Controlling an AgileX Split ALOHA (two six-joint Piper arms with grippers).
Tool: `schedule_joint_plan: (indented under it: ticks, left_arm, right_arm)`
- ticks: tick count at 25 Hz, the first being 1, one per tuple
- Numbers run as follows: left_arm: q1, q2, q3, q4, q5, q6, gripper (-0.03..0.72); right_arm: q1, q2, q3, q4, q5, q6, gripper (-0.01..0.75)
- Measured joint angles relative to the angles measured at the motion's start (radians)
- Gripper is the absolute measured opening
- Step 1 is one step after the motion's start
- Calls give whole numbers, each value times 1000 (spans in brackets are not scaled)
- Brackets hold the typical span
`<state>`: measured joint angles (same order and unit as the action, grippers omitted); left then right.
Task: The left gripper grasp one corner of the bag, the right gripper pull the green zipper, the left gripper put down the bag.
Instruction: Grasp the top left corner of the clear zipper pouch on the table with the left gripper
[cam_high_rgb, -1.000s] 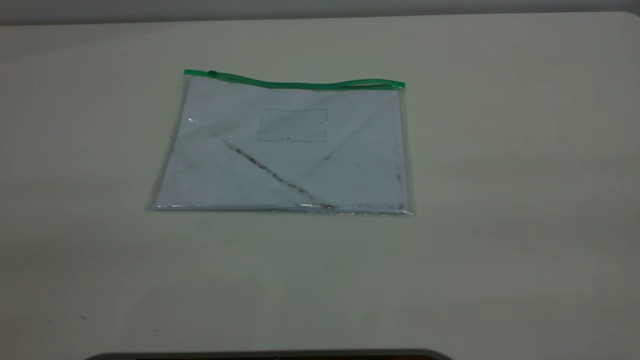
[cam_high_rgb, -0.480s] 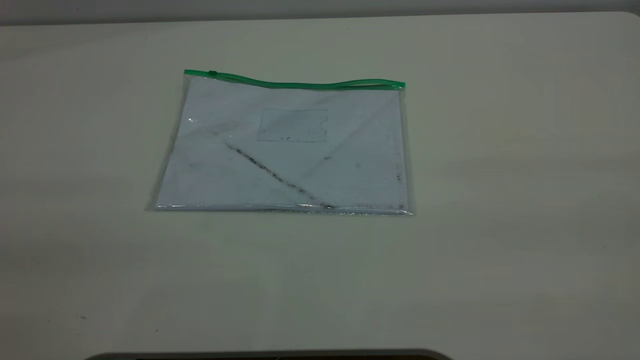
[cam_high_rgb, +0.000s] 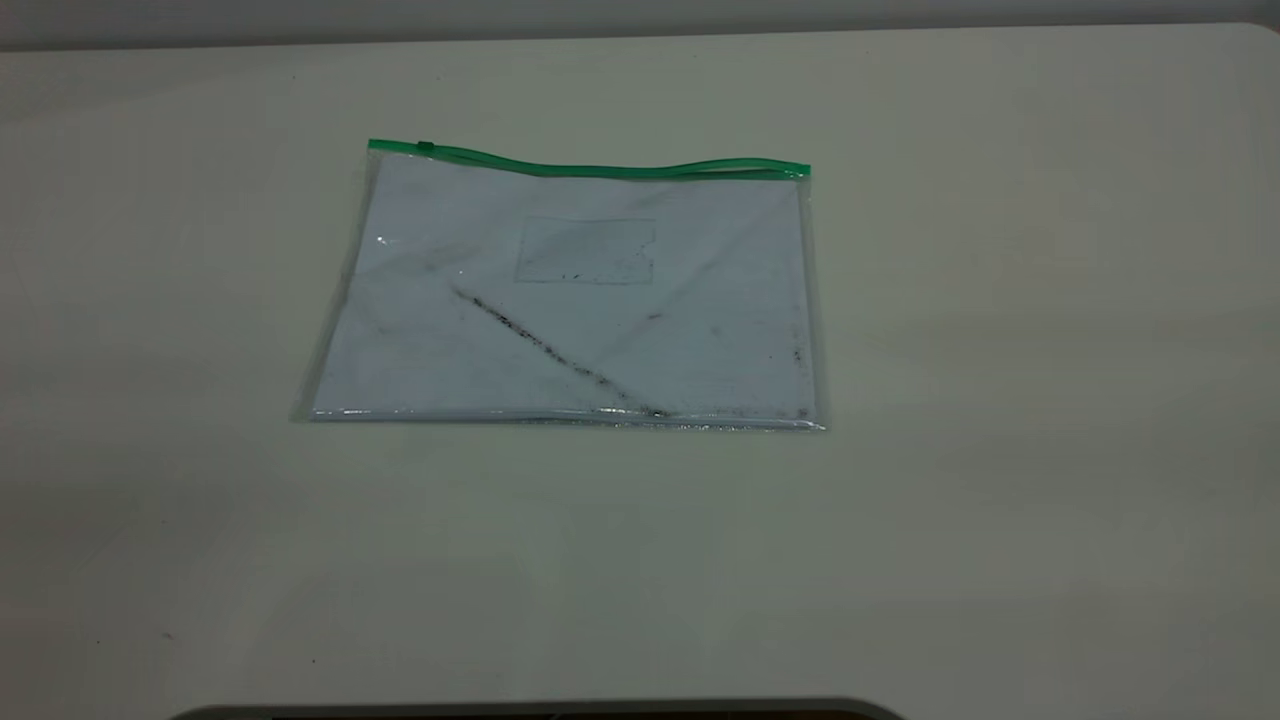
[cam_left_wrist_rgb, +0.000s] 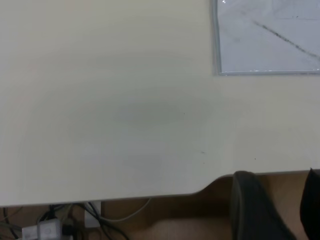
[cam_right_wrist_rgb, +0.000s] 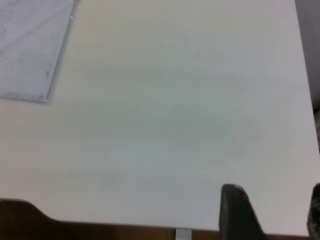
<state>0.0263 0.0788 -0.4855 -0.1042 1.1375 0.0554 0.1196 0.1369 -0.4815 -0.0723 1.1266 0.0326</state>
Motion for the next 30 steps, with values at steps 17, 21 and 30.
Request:
schedule_joint_plan:
  ticks: [17,21,30]
  left_arm:
    - [0,683,-155,-33,-308,114,367]
    - [0,927,-221,-118,-390,219,494]
    - [0,1272,-292,-347,-724,343,551]
  right_arm:
    - [0,356,-13,145,-258,-97,387]
    - [0,524,-13,254,-416,-225,422]
    - [0,910,-16,635,-642,-591,443]
